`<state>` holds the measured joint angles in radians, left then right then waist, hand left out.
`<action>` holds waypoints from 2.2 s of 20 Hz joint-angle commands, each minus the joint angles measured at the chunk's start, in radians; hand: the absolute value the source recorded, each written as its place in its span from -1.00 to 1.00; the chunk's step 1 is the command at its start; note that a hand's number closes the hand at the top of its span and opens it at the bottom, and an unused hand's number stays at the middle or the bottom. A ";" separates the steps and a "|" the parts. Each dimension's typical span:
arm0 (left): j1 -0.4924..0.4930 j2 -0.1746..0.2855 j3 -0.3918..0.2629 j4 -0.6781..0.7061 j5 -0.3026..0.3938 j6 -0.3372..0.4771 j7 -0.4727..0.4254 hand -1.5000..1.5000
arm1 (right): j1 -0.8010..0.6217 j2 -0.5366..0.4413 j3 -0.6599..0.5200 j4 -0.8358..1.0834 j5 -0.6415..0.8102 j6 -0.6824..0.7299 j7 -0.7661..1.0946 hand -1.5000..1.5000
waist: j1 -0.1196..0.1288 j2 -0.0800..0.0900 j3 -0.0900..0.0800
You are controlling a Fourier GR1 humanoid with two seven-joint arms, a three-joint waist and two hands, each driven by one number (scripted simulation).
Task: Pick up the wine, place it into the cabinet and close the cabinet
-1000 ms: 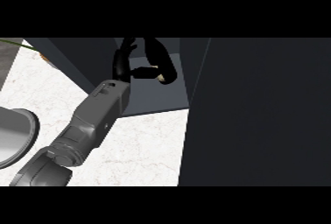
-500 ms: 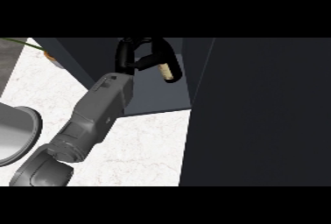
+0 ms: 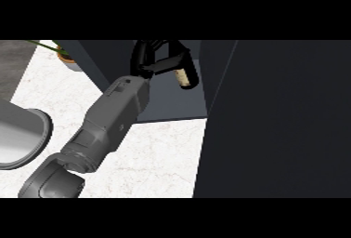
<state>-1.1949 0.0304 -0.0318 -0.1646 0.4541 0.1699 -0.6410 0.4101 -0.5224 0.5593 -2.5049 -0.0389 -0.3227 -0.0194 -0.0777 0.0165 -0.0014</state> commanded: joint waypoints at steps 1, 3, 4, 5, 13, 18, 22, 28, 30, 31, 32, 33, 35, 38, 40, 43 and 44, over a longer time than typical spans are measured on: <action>-0.033 -0.029 0.007 -0.022 0.013 -0.037 0.028 -1.00 | 0.062 -0.034 -0.028 -0.191 -0.066 0.002 0.086 -1.00 | 0.015 -0.008 0.001; -0.021 -0.006 0.012 -0.018 0.009 -0.052 0.055 -1.00 | 0.117 -0.046 0.009 -0.247 -0.010 -0.017 0.092 -1.00 | 0.021 -0.015 0.000; -0.058 -0.029 0.005 -0.027 0.020 0.001 0.069 -1.00 | 0.051 -0.032 -0.022 -0.231 -0.045 -0.011 0.106 -1.00 | 0.019 -0.011 0.000; -0.032 -0.029 0.001 -0.038 0.025 -0.010 0.049 -1.00 | 0.061 -0.021 -0.001 -0.196 -0.036 -0.011 0.087 -1.00 | 0.025 -0.013 0.001; 0.084 -0.030 -0.066 -0.134 0.064 -0.078 0.062 -1.00 | 0.126 -0.064 -0.045 -0.242 -0.066 -0.003 0.090 -1.00 | 0.034 -0.025 0.001; 0.202 -0.030 -0.151 -0.263 0.127 -0.109 0.067 -1.00 | 0.098 -0.063 -0.056 -0.244 -0.054 -0.018 0.126 -1.00 | 0.047 -0.030 0.000; 0.311 -0.030 -0.213 -0.395 0.160 -0.133 0.089 -1.00 | 0.106 -0.041 -0.055 -0.218 -0.045 -0.032 0.090 -1.00 | 0.066 -0.034 0.001; 0.493 -0.030 -0.282 -0.614 0.154 -0.084 0.127 -1.00 | 0.109 -0.048 -0.057 -0.220 -0.047 -0.030 0.109 -1.00 | 0.097 -0.033 0.001; 0.576 -0.030 -0.338 -0.699 0.162 -0.067 0.139 -1.00 | 0.137 -0.053 -0.080 -0.226 -0.044 -0.039 0.085 -1.00 | 0.088 -0.035 0.001; 0.586 -0.030 -0.400 -0.731 0.186 0.001 0.138 -1.00 | 0.085 -0.044 -0.051 -0.220 -0.037 -0.035 0.125 -1.00 | 0.081 -0.030 0.000; 0.659 -0.030 -0.390 -0.777 0.160 -0.032 0.133 -1.00 | 0.095 -0.049 -0.093 -0.210 -0.065 -0.032 0.107 -1.00 | 0.097 -0.033 0.001; 0.662 -0.028 -0.394 -0.836 0.143 -0.004 0.183 -1.00 | 0.079 -0.038 -0.071 -0.207 -0.041 -0.043 0.126 -1.00 | 0.104 -0.034 0.001; 0.716 -0.010 -0.400 -0.893 0.142 -0.005 0.169 -1.00 | 0.117 -0.051 -0.069 -0.265 -0.039 -0.050 0.134 -1.00 | 0.090 -0.033 0.001; 0.830 0.020 -0.429 -1.031 0.144 0.009 0.211 -1.00 | 0.097 -0.044 -0.072 -0.231 -0.033 -0.053 0.130 -1.00 | 0.091 -0.028 0.001; 0.913 0.038 -0.459 -1.118 0.142 0.012 0.224 -1.00 | 0.105 -0.060 -0.059 -0.236 -0.007 -0.052 0.139 -1.00 | 0.090 -0.029 0.001; 0.950 0.105 -0.418 -1.184 0.165 -0.018 0.239 -1.00 | 0.111 -0.097 -0.116 -0.282 -0.062 -0.027 0.148 -1.00 | 0.079 -0.025 0.001; 1.003 0.092 -0.436 -1.185 0.160 -0.046 0.200 -1.00 | 0.091 -0.087 -0.092 -0.246 -0.018 -0.029 0.149 -1.00 | 0.077 -0.022 0.000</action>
<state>-0.2987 0.0888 -0.4626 -1.2698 0.6063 0.1604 -0.4214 0.4556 -0.5722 0.4793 -2.5199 -0.0328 -0.3583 0.0144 0.0061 -0.0107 -0.0006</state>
